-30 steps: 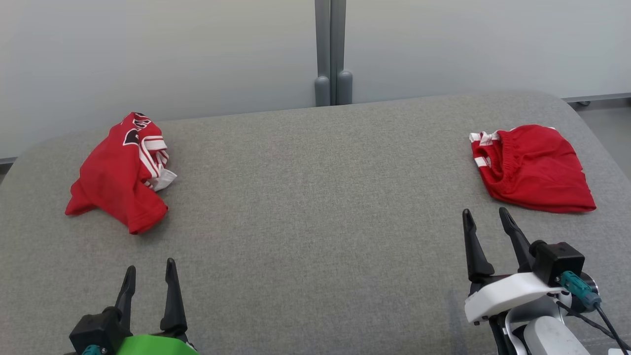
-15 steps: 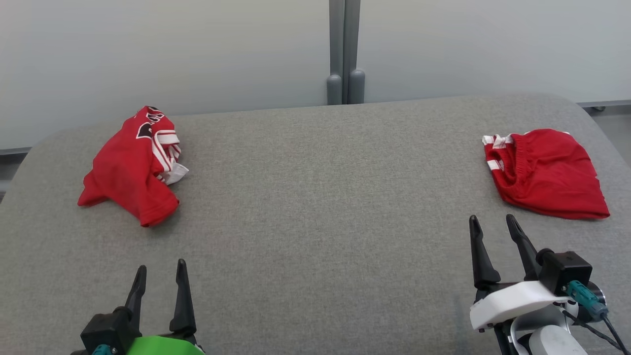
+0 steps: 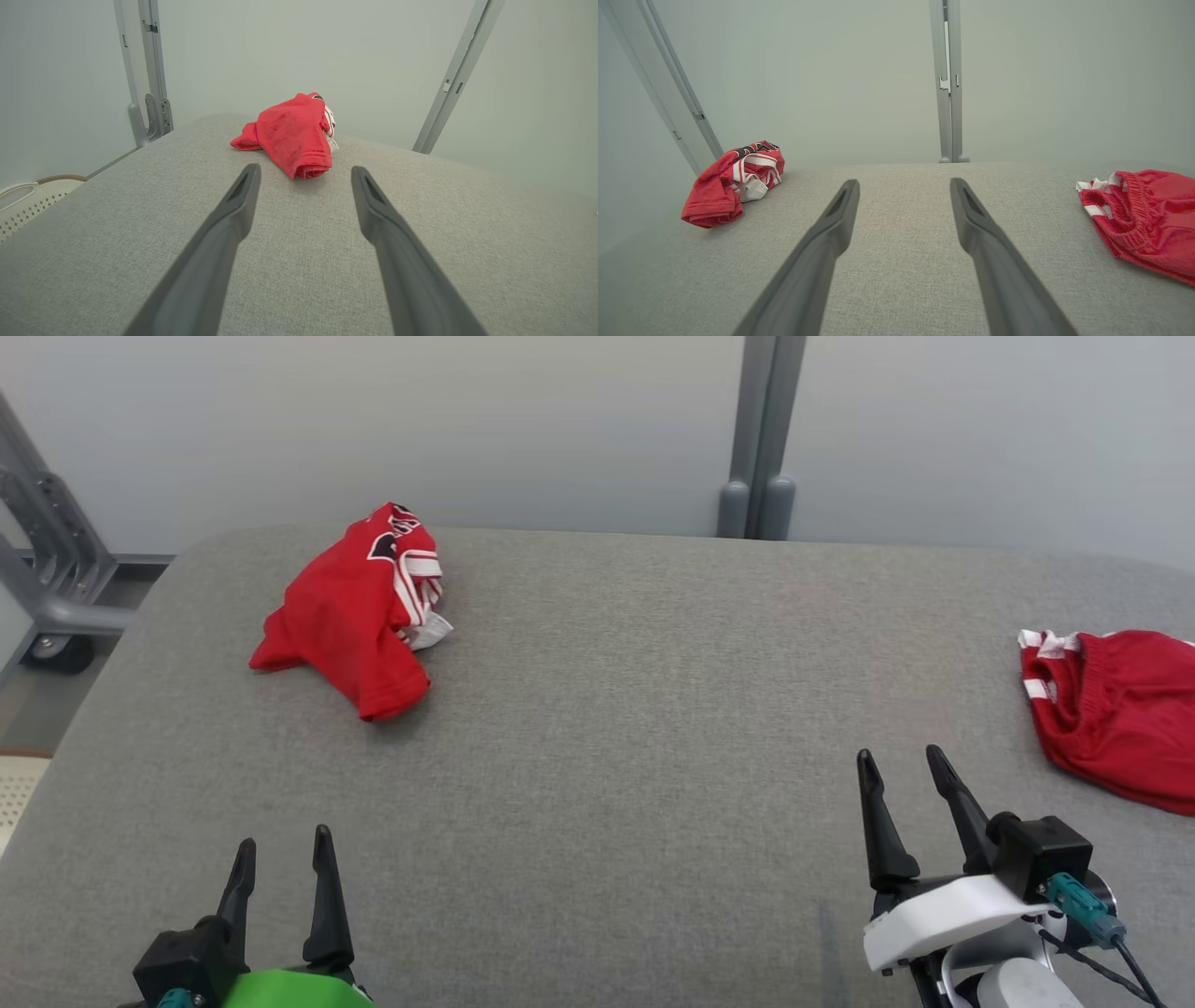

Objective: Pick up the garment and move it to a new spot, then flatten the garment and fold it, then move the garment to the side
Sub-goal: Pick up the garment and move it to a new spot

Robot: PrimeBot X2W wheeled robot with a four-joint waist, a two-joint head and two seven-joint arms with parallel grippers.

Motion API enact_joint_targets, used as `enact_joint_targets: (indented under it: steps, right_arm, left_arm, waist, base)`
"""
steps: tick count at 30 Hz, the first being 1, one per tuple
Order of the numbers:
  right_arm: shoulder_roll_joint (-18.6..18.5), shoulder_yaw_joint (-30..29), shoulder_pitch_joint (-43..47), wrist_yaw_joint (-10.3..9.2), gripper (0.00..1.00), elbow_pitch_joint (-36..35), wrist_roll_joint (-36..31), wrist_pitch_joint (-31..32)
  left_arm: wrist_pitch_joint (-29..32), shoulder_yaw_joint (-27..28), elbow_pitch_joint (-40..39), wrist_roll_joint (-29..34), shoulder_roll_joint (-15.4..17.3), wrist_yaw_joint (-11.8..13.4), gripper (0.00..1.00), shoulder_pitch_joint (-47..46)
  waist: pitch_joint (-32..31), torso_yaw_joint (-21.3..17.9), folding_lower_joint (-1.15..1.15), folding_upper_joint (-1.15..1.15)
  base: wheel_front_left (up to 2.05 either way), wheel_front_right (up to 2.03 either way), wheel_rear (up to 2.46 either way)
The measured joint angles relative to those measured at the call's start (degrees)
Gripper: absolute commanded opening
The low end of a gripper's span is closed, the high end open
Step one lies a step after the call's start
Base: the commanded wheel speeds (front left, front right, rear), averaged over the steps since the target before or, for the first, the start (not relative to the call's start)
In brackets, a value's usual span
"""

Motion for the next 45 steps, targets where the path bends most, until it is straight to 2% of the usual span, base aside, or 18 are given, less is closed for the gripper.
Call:
enact_joint_targets:
  steps: [7,13,19,25,30,35,39,43,45]
  right_arm:
    - [0.8,0.7,0.0,0.07,1.0,0.0,0.0,0.0]
    - [0.9,-1.0,0.6,-0.01,1.0,-0.1,0.0,0.0]
    - [1.3,0.8,0.6,0.0,1.0,0.0,-0.3,0.0]
    - [1.3,0.6,0.6,0.0,1.0,0.0,-0.9,0.0]
    - [0.9,-0.3,0.5,-0.01,1.0,-0.7,-1.8,0.4]
    - [-0.4,-1.0,0.4,-0.01,1.0,-1.9,-3.1,1.1]
    - [-1.3,-1.5,-1.0,-0.02,1.0,-3.5,-4.0,2.1]
    - [-2.4,-1.5,-2.5,-0.02,1.0,-5.4,-5.6,3.6]
    - [-3.0,-1.6,-3.0,-0.02,1.0,-6.6,-6.3,4.0]
  left_arm:
    - [0.0,-0.3,-0.4,0.6,0.0,0.0,1.0,0.0]
    - [0.6,-3.0,-0.8,1.1,0.0,0.0,1.0,0.0]
    - [0.6,-0.8,-1.3,1.1,0.1,0.0,1.0,0.0]
    - [1.1,-0.5,-1.8,1.2,0.0,0.0,1.0,-0.1]
    - [2.4,-2.7,-2.6,3.2,0.4,0.0,1.0,-2.3]
    - [5.0,-3.9,-3.3,5.7,2.9,-0.6,1.0,-11.5]
    - [8.5,-4.1,-3.1,6.6,3.7,-1.1,1.0,-20.0]
    - [15.0,-2.8,0.8,6.3,4.3,-1.3,1.0,-29.4]
    - [18.2,-2.4,1.9,4.8,5.3,-2.9,1.0,-32.7]
  waist:
    - [-0.1,5.1,0.0,0.0]
    - [-0.2,9.6,0.0,0.0]
    - [0.2,12.5,0.0,0.0]
    - [0.9,11.4,0.0,0.0]
    - [1.8,10.0,0.0,0.0]
    - [3.6,8.7,0.0,0.0]
    - [5.2,7.4,0.0,0.0]
    - [7.5,5.1,0.0,0.0]
    - [8.6,4.0,0.0,0.0]
  base:
    - [0.0,0.0,0.0]
    - [0.0,0.0,0.0]
    - [0.0,0.0,0.0]
    - [0.0,0.0,0.0]
    - [0.0,0.0,0.0]
    - [0.0,0.0,0.0]
    - [0.0,0.0,0.0]
    - [0.0,0.0,0.0]
    - [0.0,0.0,0.0]
